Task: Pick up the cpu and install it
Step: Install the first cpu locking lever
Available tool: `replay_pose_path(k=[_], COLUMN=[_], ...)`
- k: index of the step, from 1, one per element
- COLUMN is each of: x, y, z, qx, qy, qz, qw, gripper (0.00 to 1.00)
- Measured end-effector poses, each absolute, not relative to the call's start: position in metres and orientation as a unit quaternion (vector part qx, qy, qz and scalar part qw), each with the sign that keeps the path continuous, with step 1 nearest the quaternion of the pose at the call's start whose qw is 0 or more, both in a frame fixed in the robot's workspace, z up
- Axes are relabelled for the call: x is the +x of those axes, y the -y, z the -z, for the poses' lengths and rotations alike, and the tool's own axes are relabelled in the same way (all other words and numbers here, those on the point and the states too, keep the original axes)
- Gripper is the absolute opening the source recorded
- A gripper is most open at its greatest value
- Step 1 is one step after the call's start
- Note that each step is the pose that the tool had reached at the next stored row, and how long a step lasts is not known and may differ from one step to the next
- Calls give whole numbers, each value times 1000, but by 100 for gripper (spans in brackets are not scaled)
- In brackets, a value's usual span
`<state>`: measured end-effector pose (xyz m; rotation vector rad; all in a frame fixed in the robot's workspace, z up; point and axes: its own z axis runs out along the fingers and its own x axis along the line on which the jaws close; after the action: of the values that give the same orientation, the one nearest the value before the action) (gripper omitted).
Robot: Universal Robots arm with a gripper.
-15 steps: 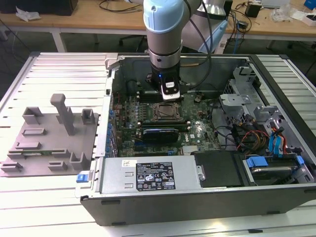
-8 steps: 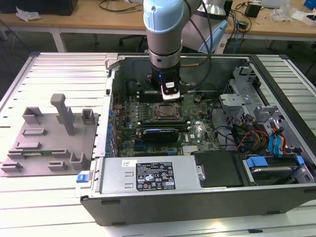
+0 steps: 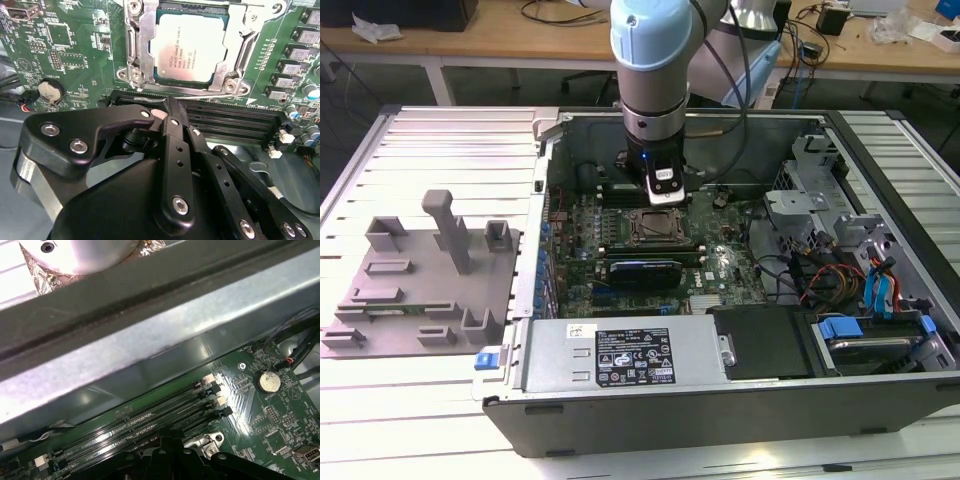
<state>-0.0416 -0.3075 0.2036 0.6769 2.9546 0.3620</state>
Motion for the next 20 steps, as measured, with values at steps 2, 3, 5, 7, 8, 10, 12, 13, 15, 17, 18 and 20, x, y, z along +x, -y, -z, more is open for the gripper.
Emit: replay_pose_path(k=[2,3,5,7,8,10,12,13,15,17,18,20], x=[-42,-41,-41,-40,-39,-38,-37,-37,-37,-37,-37,-37], y=[308,308,308,308,308,308,307,307,305,302,302,302], z=[-202,-202,-201,-200,-200,-200,-200,-201,-201,-201,-201,-201], qx=[221,221,221,221,221,221,222,221,221,221,222,221], qy=[-967,-967,-967,-967,-967,-967,-967,-967,-967,-967,-967,-967], qz=[-119,-119,-119,-118,-119,-119,-119,-119,-119,-119,-119,-119], qw=[45,45,45,44,45,45,45,45,45,45,45,45], gripper=[11,11,11,11,11,11,11,11,11,11,11,11])
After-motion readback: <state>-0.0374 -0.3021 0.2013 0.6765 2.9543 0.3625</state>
